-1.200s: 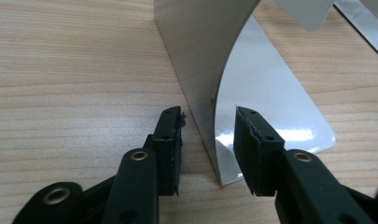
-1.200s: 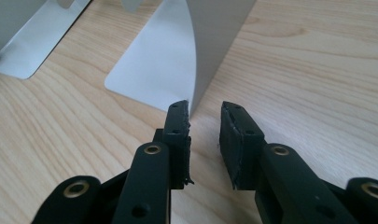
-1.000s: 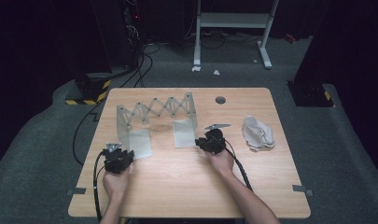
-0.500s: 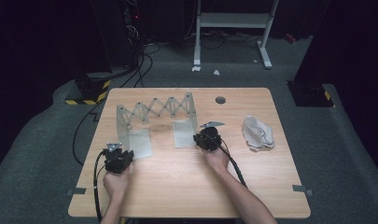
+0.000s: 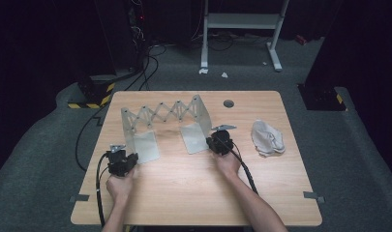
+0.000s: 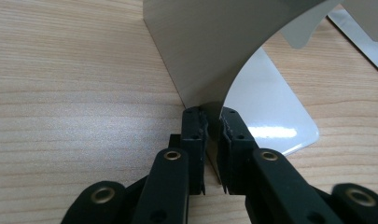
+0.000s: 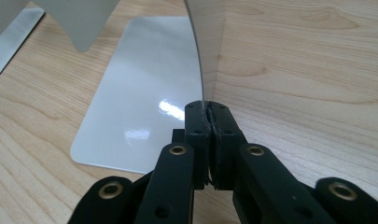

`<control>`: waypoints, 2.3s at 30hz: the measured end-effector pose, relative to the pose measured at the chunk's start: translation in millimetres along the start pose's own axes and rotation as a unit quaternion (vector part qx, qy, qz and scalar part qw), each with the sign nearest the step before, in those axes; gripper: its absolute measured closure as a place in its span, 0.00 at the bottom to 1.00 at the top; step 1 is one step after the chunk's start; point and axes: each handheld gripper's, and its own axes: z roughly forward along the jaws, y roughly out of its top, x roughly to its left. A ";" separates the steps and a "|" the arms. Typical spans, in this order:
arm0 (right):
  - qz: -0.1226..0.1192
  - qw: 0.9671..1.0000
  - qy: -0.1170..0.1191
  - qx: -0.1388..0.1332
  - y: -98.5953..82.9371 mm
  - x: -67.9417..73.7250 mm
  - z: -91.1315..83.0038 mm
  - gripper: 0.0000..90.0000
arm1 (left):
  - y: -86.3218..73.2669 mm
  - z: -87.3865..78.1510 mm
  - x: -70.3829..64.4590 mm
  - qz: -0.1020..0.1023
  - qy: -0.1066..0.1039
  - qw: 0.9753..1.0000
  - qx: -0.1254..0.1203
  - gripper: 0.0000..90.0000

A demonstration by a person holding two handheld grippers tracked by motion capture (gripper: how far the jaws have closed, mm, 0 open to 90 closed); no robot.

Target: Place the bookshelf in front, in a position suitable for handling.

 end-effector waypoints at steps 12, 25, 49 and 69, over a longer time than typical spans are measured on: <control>0.004 1.000 -0.015 -0.010 -13.5 -13.8 -15.5 0.99 | -0.6 -0.6 -6.1 0.024 -0.010 1.000 0.006 0.93; 0.026 0.999 -0.038 -0.022 -32.3 -41.8 -39.7 0.99 | 5.2 10.9 -34.9 0.058 -0.040 0.997 0.021 0.94; 0.052 0.996 -0.069 -0.028 -53.1 -71.0 -68.9 0.99 | 13.7 32.4 -82.7 0.096 -0.075 0.992 0.036 0.92; 0.066 0.994 -0.087 -0.027 -62.3 -89.0 -84.6 0.98 | 15.7 44.1 -109.9 0.104 -0.101 0.989 0.038 0.91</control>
